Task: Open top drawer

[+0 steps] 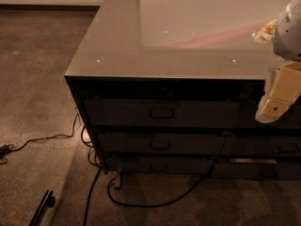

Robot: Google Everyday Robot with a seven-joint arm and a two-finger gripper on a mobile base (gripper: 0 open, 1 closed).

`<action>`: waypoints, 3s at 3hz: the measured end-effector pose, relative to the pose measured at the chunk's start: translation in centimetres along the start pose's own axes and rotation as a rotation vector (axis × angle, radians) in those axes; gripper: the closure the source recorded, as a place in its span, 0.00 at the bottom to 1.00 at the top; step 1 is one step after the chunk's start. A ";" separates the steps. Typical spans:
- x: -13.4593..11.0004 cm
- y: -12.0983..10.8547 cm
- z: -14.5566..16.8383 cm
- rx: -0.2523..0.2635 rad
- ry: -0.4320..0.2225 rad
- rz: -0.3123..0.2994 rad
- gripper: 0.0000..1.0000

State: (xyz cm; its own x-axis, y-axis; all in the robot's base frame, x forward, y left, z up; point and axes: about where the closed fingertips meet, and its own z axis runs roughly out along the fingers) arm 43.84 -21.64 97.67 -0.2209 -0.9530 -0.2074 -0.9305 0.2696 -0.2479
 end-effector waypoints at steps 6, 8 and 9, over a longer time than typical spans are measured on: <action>-11.4 1.6 11.7 0.069 -0.112 -0.338 0.00; -11.3 0.8 13.1 0.068 -0.067 -0.332 0.00; -11.1 -0.1 14.5 0.051 -0.057 -0.333 0.00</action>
Offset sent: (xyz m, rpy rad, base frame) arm 0.0225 0.0081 -0.0152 0.0325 -0.0140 0.0428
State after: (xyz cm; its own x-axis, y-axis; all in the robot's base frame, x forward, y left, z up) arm 50.63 -9.08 86.30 0.1111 -0.9810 -0.1592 -0.9326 -0.0476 -0.3579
